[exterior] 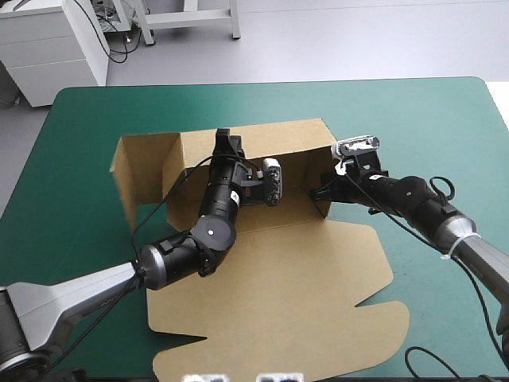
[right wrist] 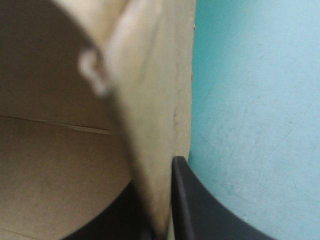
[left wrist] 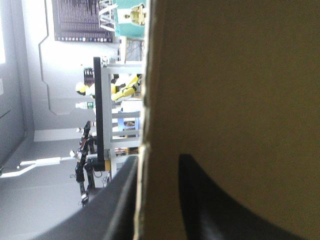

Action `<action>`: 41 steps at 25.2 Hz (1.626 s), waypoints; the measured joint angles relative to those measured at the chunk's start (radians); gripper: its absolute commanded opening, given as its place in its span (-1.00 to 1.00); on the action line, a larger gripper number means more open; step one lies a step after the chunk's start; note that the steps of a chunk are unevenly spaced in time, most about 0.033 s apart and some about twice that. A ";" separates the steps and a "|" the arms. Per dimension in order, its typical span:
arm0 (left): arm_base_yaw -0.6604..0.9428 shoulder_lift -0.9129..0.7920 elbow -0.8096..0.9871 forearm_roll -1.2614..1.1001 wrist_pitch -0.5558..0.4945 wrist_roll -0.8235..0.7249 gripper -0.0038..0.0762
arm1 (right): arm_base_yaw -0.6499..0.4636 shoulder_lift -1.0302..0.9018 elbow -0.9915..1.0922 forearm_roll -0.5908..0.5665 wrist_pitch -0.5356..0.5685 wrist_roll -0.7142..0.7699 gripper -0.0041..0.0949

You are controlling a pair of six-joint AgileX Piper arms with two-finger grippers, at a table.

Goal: Fold the box

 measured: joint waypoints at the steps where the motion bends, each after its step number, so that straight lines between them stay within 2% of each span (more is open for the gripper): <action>1: 0.000 0.000 0.000 0.000 -0.013 0.000 0.08 | 0.000 0.000 0.001 0.001 -0.007 -0.001 -0.95; 7: -0.001 0.003 0.000 0.000 -0.052 -0.003 0.06 | 0.001 0.000 0.001 0.004 -0.043 -0.008 -0.95; 16: -0.005 0.012 0.000 0.004 -0.053 -0.003 0.05 | 0.003 0.000 0.001 0.004 -0.098 -0.021 -0.95; 21: -0.047 0.012 0.000 0.005 0.019 -0.007 0.05 | 0.005 0.003 -0.004 0.004 -0.161 -0.022 -0.95; 34: -0.242 0.013 0.000 -0.009 0.222 -0.007 0.05 | 0.005 0.161 -0.173 0.008 -0.163 0.011 -0.95; 36: -0.257 0.013 0.000 -0.009 0.230 -0.007 -0.01 | 0.000 0.161 -0.178 0.008 -0.148 0.016 -0.95; 38: -0.268 0.013 0.000 -0.009 0.238 -0.007 -0.23 | -0.015 0.161 -0.180 0.008 -0.110 0.019 -0.95; 41: -0.274 0.013 0.000 -0.009 0.255 -0.011 -0.70 | -0.051 0.165 -0.180 -0.011 -0.045 0.055 -0.95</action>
